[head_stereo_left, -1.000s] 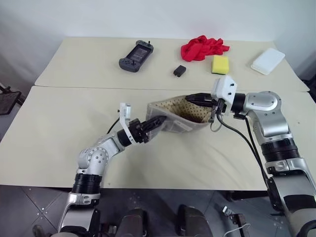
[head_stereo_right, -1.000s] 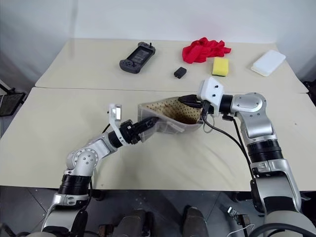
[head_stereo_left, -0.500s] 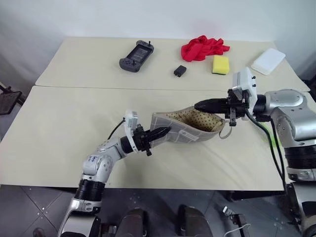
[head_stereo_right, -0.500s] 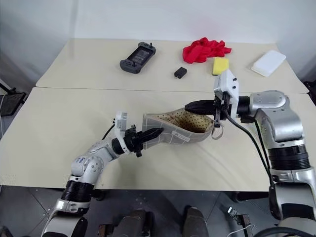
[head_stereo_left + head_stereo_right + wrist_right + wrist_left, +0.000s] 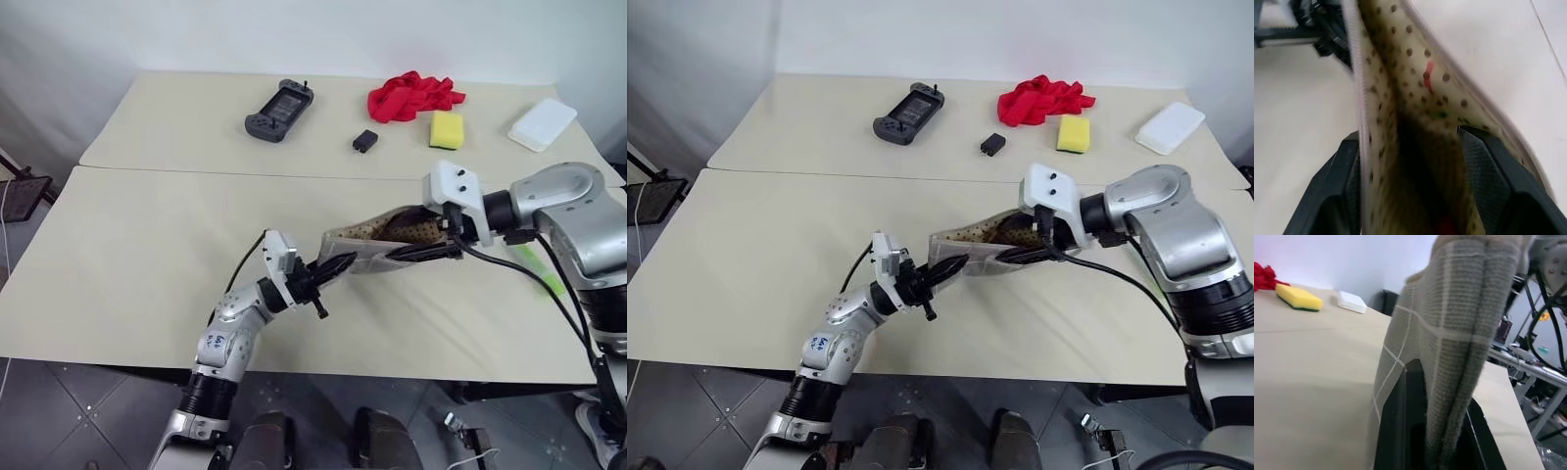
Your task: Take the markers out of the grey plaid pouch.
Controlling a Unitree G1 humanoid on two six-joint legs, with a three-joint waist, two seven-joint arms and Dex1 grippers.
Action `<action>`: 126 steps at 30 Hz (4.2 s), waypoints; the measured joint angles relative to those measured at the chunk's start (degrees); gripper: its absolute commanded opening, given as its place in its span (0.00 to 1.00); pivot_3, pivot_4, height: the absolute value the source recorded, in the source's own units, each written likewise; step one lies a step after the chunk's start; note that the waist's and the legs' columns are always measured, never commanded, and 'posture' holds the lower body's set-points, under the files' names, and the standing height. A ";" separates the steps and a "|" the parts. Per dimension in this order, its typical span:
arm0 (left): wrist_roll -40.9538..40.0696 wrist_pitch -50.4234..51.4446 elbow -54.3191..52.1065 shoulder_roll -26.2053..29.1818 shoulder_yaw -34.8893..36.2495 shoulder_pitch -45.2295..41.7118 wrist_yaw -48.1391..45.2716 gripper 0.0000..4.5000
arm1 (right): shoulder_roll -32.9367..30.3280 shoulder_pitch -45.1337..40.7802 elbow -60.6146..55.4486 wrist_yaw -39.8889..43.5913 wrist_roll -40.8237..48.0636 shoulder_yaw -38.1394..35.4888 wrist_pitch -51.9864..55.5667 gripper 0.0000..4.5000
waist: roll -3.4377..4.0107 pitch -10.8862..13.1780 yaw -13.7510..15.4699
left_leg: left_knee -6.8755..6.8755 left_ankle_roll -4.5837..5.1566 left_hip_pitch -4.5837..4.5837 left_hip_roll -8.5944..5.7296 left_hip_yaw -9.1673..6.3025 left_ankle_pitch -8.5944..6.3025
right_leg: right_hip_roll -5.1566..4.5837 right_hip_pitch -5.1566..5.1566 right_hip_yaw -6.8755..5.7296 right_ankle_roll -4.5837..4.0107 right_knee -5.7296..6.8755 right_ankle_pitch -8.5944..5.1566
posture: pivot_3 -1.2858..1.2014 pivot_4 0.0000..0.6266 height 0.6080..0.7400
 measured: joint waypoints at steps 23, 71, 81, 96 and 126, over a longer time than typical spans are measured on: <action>1.48 -3.08 2.25 1.87 -0.67 -0.33 -2.37 0.00 | -0.19 -1.90 12.34 7.66 1.26 -4.06 -7.08 0.63 | 0.00 0.00 -0.02 | 0.01 0.03 -0.01 -0.08 0.02 -0.01 | 0.00 0.01 -0.02 0.01 -0.01 0.00 | 0.52 0.24 1.00; 1.55 -3.10 3.54 1.93 -0.49 -1.25 -2.87 0.00 | 6.80 -2.63 9.61 4.11 -18.14 7.72 -18.49 0.04 | 0.01 0.00 -0.10 | 0.03 0.02 0.01 -0.07 0.00 -0.01 | 0.03 0.01 -0.03 0.01 0.01 0.00 | 0.52 0.24 1.00; 1.55 -3.06 3.57 2.01 -0.40 -1.26 -2.86 0.00 | 7.19 -3.25 7.97 3.55 -21.61 9.28 -15.87 0.61 | 0.01 0.00 -0.22 | 0.02 0.02 0.01 -0.09 0.02 -0.01 | 0.05 0.02 -0.03 0.01 0.01 0.00 | 0.52 0.24 1.00; 1.73 -3.04 5.87 1.97 -0.28 -1.85 -2.93 0.00 | 14.51 -4.92 13.43 3.57 -29.68 15.54 -13.60 0.59 | 0.02 -0.02 -1.06 | 0.02 0.01 0.05 -0.10 0.02 0.00 | 0.10 0.03 -0.02 0.00 0.04 0.00 | 0.52 0.24 1.00; 1.64 -2.42 2.39 2.89 0.96 0.02 -2.12 0.00 | 8.83 0.61 15.28 3.56 -13.48 -2.15 -32.51 0.12 | 0.02 -0.01 -1.40 | -0.01 0.01 0.05 -0.09 0.03 0.00 | 0.07 0.05 -0.01 0.00 0.01 0.00 | 0.52 0.24 1.00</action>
